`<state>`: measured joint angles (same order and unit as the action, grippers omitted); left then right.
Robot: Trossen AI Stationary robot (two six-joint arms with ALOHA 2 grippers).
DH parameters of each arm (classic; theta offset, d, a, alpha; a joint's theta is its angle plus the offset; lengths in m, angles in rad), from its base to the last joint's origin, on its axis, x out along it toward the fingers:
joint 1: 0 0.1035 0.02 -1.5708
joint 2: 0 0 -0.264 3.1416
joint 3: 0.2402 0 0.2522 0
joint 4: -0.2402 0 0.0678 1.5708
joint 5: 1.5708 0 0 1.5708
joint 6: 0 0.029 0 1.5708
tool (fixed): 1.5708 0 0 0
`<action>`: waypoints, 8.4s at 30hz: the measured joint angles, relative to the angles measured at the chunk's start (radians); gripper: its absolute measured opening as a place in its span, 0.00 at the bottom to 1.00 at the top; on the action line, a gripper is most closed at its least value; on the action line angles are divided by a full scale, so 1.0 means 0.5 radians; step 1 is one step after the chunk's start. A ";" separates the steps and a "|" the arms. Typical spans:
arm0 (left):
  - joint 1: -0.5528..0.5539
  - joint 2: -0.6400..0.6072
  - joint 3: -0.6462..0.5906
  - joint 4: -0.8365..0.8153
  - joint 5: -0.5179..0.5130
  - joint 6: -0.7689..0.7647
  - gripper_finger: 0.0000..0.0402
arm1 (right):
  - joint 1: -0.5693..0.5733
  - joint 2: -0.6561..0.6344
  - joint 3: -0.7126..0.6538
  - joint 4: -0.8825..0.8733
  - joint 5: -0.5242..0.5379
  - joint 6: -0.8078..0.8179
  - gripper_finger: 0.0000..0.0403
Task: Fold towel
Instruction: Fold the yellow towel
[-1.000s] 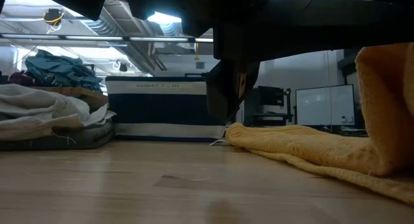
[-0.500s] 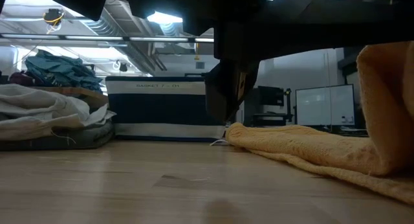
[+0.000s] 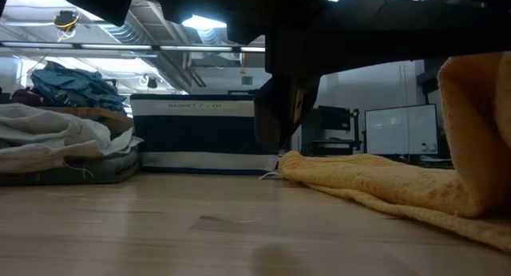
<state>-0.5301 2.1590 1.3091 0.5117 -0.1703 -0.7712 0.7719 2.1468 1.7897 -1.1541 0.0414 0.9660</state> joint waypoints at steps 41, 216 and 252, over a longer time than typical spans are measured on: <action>0.003 0.000 0.001 -0.005 -0.095 0.309 0.12 | 0.202 0.001 0.000 0.341 -0.821 0.221 0.30; 0.209 0.237 0.200 -0.472 0.051 -2.378 0.38 | 0.444 -1.408 -2.703 2.676 0.729 2.039 0.43; 0.375 0.036 0.190 -0.246 0.541 -1.724 0.38 | 0.447 -1.864 -2.703 2.610 1.135 1.392 0.01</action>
<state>-0.3427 2.1770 1.4040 0.3887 0.1003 -1.6333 0.9955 1.2148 0.4381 0.1507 0.6088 1.6620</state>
